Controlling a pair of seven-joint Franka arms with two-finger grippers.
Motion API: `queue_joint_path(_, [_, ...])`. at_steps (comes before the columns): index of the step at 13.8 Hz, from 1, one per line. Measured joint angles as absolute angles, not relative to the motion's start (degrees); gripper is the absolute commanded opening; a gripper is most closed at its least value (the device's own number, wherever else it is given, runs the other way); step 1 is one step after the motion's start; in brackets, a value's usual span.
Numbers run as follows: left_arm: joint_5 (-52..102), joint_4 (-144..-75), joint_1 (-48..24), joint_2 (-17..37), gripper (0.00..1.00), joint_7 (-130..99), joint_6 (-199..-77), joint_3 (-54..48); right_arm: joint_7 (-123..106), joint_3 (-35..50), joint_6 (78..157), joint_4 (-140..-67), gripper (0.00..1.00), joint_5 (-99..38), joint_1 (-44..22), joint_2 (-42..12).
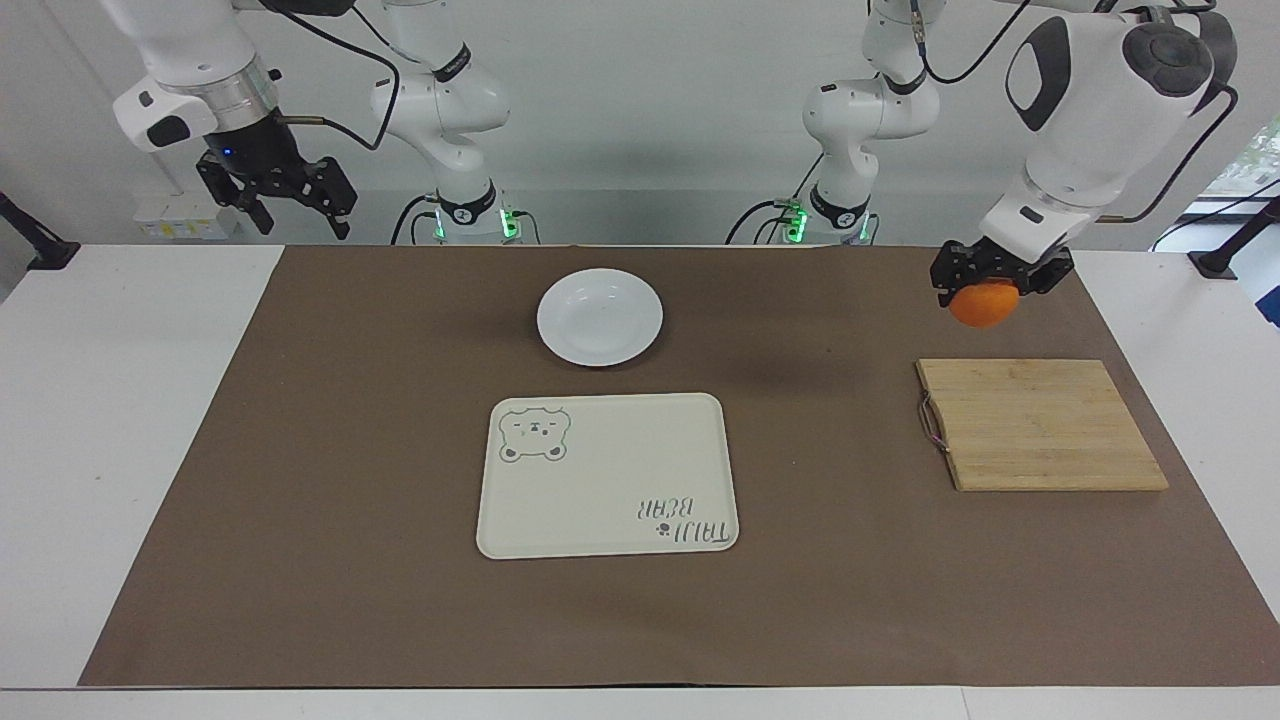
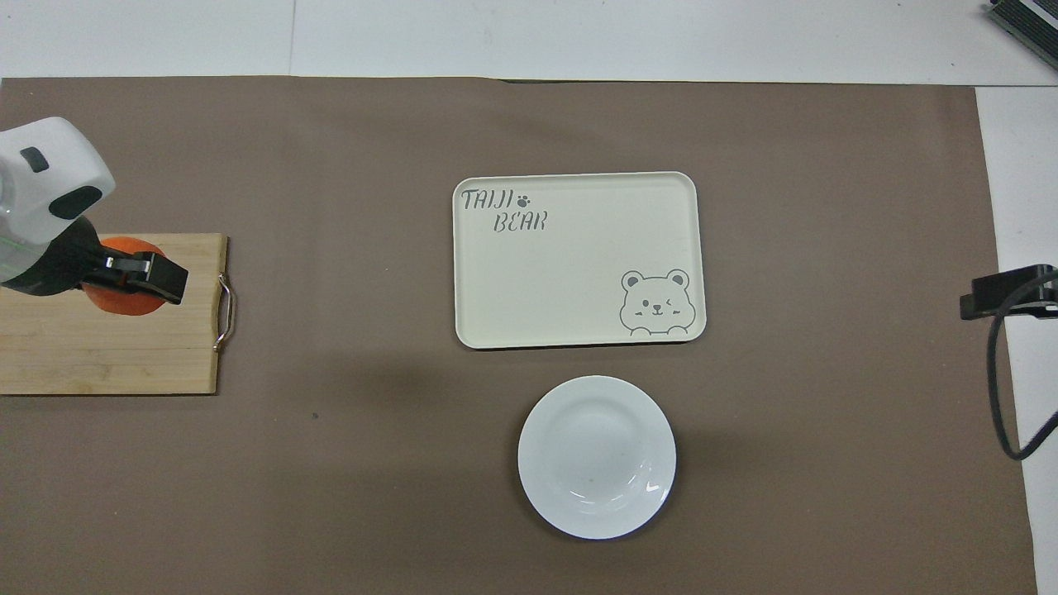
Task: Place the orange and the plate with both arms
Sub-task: 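Carry the orange with the left gripper onto the white plate and release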
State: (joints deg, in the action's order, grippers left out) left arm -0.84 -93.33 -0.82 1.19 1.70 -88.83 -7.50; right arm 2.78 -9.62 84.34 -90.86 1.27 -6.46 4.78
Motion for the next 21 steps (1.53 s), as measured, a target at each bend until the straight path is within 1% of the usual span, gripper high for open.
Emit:
queue_joint_path(2, [-0.8,-93.8,-3.3,0.5,0.0,1.7,-87.7,-7.7,2.8,-9.6,84.3,-90.9,1.0,1.3,-6.4,4.8])
queue_joint_path(5, [0.8,-96.5,-7.3,-0.9,0.0,1.7,-87.7,-7.9,2.8,-9.6,84.3,-90.9,1.0,1.3,-6.4,4.8])
queue_joint_path(9, [2.4,-98.2,-14.3,-2.0,0.0,0.5,-89.6,-8.1,2.8,-9.6,84.3,-90.9,1.0,1.3,-6.4,4.8])
queue_joint_path(11, [3.5,-99.2,-17.5,-2.1,0.0,-1.8,-91.3,-8.2,2.8,-9.6,84.3,-90.9,1.0,1.3,-6.4,4.8])
queue_joint_path(14, [4.5,-102.8,-22.8,-2.0,0.0,-5.3,-97.3,-8.2,2.8,-9.6,84.3,-90.9,1.0,1.3,-6.4,4.8])
queue_joint_path(18, [4.7,-106.8,-30.5,-0.3,0.0,-12.4,-106.1,-8.3,2.8,-9.6,84.3,-90.9,1.0,1.3,-6.4,4.8])
queue_joint_path(21, [4.7,-107.8,-36.2,3.7,0.0,-17.1,-112.5,-8.3,2.8,-9.6,84.2,-90.9,1.0,1.3,-6.4,4.8])
